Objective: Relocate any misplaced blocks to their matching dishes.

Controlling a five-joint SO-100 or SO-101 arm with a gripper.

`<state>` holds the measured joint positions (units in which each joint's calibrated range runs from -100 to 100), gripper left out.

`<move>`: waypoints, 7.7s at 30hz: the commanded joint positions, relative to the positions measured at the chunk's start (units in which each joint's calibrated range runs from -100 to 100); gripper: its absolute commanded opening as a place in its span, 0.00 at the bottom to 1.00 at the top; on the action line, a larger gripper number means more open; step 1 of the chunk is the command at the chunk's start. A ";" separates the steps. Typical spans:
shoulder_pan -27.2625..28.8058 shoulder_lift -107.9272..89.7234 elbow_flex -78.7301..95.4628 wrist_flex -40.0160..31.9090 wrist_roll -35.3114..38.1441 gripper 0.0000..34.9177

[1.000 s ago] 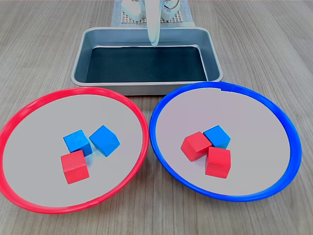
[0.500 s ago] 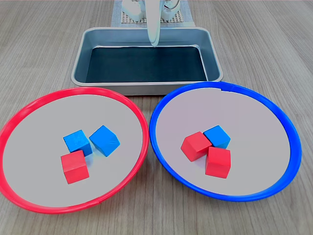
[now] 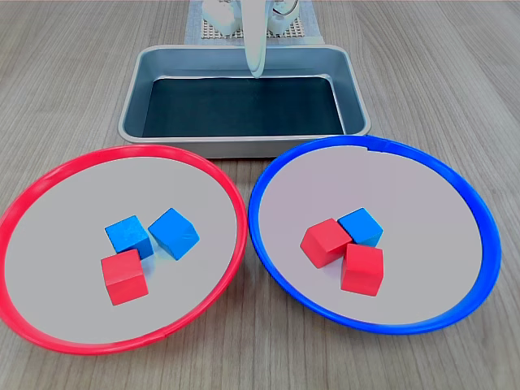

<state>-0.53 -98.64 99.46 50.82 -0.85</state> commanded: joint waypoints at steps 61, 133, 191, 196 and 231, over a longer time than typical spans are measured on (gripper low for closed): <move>-10.72 125.89 -128.72 19.22 18.56 0.29; -8.46 148.15 -152.76 14.60 41.07 0.47; 3.50 134.58 -148.20 19.22 36.53 0.01; 9.24 136.80 -148.39 16.58 37.75 0.01; 16.11 149.68 -156.03 10.88 33.02 0.14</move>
<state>16.02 51.41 -53.36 60.93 31.82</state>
